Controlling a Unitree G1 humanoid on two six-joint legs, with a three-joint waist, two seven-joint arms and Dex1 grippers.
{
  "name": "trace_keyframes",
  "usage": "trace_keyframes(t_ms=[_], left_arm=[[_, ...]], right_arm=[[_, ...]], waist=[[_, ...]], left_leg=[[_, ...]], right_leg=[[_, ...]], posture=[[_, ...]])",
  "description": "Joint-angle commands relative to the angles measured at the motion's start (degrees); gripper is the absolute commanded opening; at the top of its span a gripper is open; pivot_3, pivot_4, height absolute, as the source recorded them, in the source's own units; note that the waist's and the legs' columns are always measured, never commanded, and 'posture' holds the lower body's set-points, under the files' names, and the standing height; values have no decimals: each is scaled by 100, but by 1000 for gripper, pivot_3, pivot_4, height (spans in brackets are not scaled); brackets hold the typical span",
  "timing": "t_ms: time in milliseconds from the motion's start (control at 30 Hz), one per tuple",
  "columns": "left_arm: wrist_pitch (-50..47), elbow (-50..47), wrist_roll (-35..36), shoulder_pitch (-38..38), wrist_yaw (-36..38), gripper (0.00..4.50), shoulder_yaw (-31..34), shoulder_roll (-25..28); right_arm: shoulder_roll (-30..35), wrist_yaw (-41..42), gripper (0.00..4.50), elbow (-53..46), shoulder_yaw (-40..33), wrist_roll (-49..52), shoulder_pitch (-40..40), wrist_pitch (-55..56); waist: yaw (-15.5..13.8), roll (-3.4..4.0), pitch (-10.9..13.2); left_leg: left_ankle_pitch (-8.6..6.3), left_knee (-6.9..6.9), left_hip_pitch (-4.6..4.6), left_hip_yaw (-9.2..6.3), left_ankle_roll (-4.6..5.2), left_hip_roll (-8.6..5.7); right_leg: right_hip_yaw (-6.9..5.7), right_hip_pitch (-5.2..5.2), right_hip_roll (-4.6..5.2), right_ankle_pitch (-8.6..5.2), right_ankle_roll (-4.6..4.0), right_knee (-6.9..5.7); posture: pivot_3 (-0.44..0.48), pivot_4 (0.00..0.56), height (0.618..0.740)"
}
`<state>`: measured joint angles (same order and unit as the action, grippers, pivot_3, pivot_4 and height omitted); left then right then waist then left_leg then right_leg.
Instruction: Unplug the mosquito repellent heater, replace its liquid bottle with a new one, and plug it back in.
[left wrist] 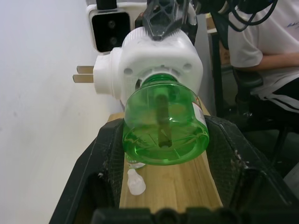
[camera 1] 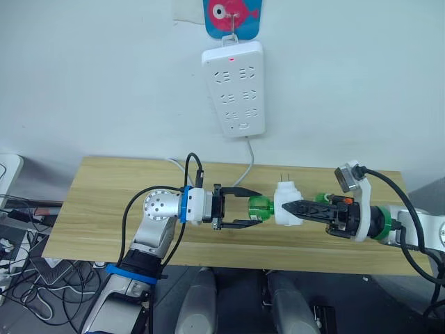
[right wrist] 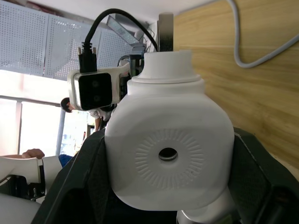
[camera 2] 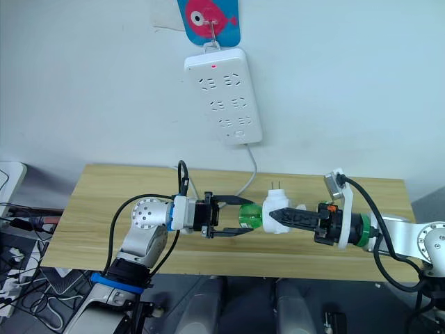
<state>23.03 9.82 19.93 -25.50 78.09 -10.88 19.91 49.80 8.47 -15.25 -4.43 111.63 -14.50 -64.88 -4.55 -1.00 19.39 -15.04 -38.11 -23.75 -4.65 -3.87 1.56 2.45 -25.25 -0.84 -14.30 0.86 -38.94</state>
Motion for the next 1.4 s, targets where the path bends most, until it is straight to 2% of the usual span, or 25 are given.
trace_keyframes(t_ms=[33,767,1267,1400], left_arm=[[152,-108,42,-61,10,2225,-89,-84],[278,-89,-86,-65,24,2225,-151,-132],[234,-164,-51,-47,-13,2225,-97,-205],[252,-143,-71,-17,-9,2225,-81,-181]], right_arm=[[-101,-124,2954,-253,121,137,-121,91],[-245,-628,2954,-337,469,137,-360,124],[-363,-474,2954,-351,499,137,-396,96],[-308,-451,4371,-344,494,137,-364,78]], waist=[[-1,0,0],[-2,-1,-5],[-4,-5,-8],[-6,-5,-9]], left_leg=[[0,0,0,1,0,-1],[0,-3,0,0,0,0],[1,-4,0,0,1,0],[1,-5,-1,0,1,-1]], right_leg=[[1,0,0,0,0,0],[-1,0,1,2,-2,-2],[-2,0,1,3,-4,-3],[-2,0,2,3,-4,-4]], posture=[[218,294,740],[223,279,740],[229,279,740],[229,279,740]])
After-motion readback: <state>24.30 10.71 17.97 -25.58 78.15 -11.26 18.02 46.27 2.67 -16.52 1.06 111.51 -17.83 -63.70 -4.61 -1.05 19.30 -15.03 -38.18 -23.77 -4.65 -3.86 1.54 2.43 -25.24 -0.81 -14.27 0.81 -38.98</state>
